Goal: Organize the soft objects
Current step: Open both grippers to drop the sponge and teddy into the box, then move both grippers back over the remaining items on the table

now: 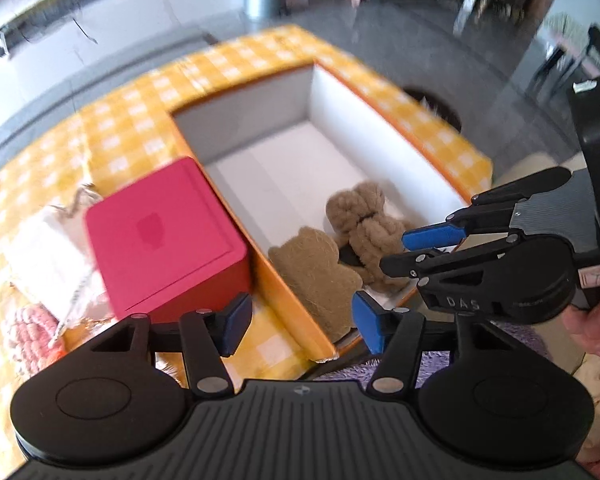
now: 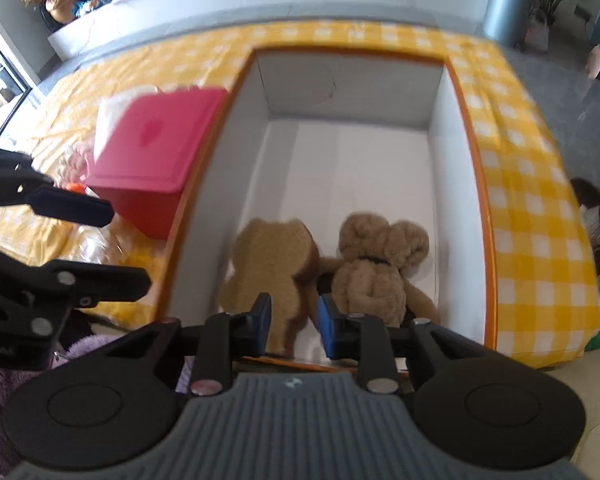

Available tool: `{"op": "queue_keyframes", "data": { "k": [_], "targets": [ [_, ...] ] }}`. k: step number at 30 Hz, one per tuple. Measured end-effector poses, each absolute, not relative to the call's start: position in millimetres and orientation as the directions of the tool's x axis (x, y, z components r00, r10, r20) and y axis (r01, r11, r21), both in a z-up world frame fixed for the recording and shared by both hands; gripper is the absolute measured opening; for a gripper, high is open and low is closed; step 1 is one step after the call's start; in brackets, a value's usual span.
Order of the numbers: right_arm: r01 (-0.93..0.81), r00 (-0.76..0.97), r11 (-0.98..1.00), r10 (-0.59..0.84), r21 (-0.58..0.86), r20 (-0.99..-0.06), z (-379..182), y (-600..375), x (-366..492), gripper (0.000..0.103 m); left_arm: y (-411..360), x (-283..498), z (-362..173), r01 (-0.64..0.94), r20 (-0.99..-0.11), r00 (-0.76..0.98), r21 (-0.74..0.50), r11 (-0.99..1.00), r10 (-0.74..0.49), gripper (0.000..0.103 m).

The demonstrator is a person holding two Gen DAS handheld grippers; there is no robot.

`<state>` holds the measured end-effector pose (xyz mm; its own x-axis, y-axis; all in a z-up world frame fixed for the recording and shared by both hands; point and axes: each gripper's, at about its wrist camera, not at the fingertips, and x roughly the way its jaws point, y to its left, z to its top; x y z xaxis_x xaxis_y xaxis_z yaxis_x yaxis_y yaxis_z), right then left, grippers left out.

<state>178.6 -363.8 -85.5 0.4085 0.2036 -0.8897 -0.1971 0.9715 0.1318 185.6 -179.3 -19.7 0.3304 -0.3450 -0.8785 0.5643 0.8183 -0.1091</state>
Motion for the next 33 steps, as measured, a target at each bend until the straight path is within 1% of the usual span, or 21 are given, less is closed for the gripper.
{"op": "queue_keyframes", "data": {
  "k": [3, 5, 8, 12, 17, 25, 26, 27, 28, 31, 33],
  "targets": [
    [-0.181, 0.492, 0.976, 0.199, 0.124, -0.848, -68, -352, 161, 0.027, -151, 165, -9, 0.531, -0.828, 0.424, -0.102, 0.841, -0.367, 0.068],
    [-0.169, 0.542, 0.974, 0.218, 0.149, -0.811, -58, -345, 147, 0.028, -132, 151, -7, 0.492, -0.796, 0.477, -0.108, 0.864, -0.372, 0.068],
    [-0.159, 0.608, 0.969, 0.249, 0.192, -0.754, -50, -326, 128, 0.029, -101, 137, -12, 0.44, -0.771, 0.509, -0.148, 0.886, -0.382, 0.062],
    [-0.162, 0.68, 0.961, 0.272, 0.222, -0.681, -53, -292, 103, 0.031, -57, 118, -16, 0.363, -0.742, 0.586, -0.12, 0.924, -0.326, 0.06],
    [-0.185, 0.726, 0.947, 0.311, 0.261, -0.614, -66, -251, 79, 0.031, -7, 98, -20, 0.268, -0.713, 0.645, -0.124, 0.955, -0.274, 0.058],
    [-0.227, 0.737, 0.946, 0.323, 0.232, -0.594, -89, -195, 66, 0.032, 51, 77, -38, 0.14, -0.703, 0.681, -0.151, 0.979, -0.206, 0.057],
    [-0.239, 0.735, 0.944, 0.329, 0.228, -0.593, -93, -191, 64, 0.033, 56, 77, -41, 0.128, -0.705, 0.68, -0.157, 0.979, -0.202, 0.057],
    [-0.248, 0.731, 0.942, 0.335, 0.225, -0.594, -96, -185, 64, 0.038, 64, 72, -47, 0.116, -0.708, 0.678, -0.162, 0.98, -0.197, 0.057],
    [-0.255, 0.725, 0.941, 0.337, 0.221, -0.6, -99, -179, 64, 0.041, 72, 66, -50, 0.105, -0.712, 0.675, -0.165, 0.981, -0.192, 0.057],
    [-0.282, 0.702, 0.938, 0.344, 0.201, -0.623, -107, -163, 68, 0.043, 86, 66, -59, 0.087, -0.725, 0.662, -0.177, 0.98, -0.19, 0.057],
    [-0.297, 0.694, 0.939, 0.336, 0.172, -0.637, -112, -155, 72, 0.049, 91, 67, -62, 0.087, -0.729, 0.657, -0.184, 0.979, -0.195, 0.057]
  ]
}}
